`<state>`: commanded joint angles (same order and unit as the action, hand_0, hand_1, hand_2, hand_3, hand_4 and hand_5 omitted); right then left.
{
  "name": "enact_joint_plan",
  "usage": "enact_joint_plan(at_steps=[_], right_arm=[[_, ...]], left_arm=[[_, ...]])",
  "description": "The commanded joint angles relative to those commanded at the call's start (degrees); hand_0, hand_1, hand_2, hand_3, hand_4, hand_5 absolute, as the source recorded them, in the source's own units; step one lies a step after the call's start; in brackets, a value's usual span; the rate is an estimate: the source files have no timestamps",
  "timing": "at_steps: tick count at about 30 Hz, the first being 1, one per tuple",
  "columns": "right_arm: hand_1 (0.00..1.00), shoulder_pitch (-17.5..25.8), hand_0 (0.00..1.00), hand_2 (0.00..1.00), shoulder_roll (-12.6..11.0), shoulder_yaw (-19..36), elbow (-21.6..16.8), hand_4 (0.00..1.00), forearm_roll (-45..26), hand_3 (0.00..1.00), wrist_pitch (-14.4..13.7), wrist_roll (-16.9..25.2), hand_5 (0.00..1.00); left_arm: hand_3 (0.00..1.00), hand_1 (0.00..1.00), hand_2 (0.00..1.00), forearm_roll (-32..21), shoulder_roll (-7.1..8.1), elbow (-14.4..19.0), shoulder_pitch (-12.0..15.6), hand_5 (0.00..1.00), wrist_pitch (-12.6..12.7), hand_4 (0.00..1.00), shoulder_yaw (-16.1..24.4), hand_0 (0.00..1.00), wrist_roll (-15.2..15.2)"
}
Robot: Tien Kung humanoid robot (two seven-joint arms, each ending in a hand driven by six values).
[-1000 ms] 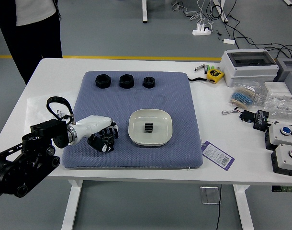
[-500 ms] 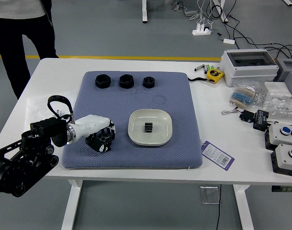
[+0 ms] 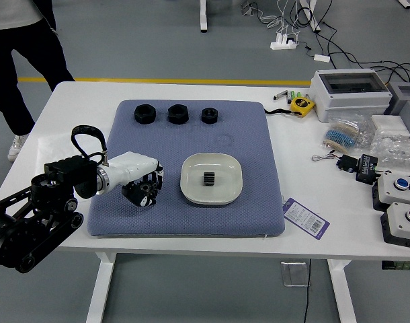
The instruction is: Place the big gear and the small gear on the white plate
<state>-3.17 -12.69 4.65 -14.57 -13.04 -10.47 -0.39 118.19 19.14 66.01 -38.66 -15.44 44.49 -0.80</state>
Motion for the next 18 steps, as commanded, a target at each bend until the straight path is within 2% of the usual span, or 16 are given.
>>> enact_joint_plan(at_steps=[4, 9, 12, 14, 15, 17, 18], right_arm=[[0.674, 0.04, 0.7, 0.754, 0.01, 0.01, -0.01, 0.834, 0.04, 0.623, -0.01, -0.02, 0.739], [0.674, -0.05, 0.7, 0.754, -0.03, 0.12, -0.05, 0.834, 0.34, 0.624, -0.02, -0.1, 0.74], [0.674, -0.27, 0.7, 0.753, -0.13, 0.21, -0.09, 0.833, 0.6, 0.623, -0.01, -0.17, 0.74], [0.674, -0.35, 0.7, 0.753, -0.15, 0.23, -0.1, 0.833, 0.68, 0.623, -0.02, -0.19, 0.74], [0.674, -0.49, 0.7, 0.753, -0.18, 0.28, -0.13, 0.833, 0.79, 0.623, -0.06, -0.24, 0.74], [0.674, -0.65, 0.7, 0.753, -0.21, 0.39, -0.15, 0.833, 0.96, 0.623, -0.09, -0.3, 0.74], [0.674, -0.73, 0.7, 0.754, -0.23, 0.45, -0.17, 0.834, 1.05, 0.623, -0.11, -0.33, 0.74]], left_arm=[[0.507, 0.314, 0.397, -0.33, -1.02, 0.97, -0.58, 0.002, 0.68, 0.002, 0.38, 0.228, 0.47], [0.503, 0.314, 0.396, -2.72, -3.13, 2.5, -1.93, 0.002, 2.71, 0.002, -0.03, 0.228, 1.73], [0.501, 0.315, 0.396, -3.8, -5.41, 2.08, -2.54, 0.002, 4.62, 0.002, 0.37, 0.228, 3.57], [0.501, 0.315, 0.396, -3.98, -6.18, 1.72, -2.69, 0.002, 5.34, 0.002, 0.46, 0.228, 4.23], [0.501, 0.315, 0.396, -4.22, -7.45, 0.75, -2.98, 0.002, 6.58, 0.002, 0.35, 0.228, 5.41], [0.501, 0.315, 0.396, -4.56, -8.75, -0.65, -3.35, 0.002, 8.12, 0.002, 0.08, 0.228, 6.72], [0.489, 0.353, 0.414, -4.58, -9.37, -1.5, -3.55, 0.002, 8.85, 0.002, -0.01, 0.252, 7.26]])
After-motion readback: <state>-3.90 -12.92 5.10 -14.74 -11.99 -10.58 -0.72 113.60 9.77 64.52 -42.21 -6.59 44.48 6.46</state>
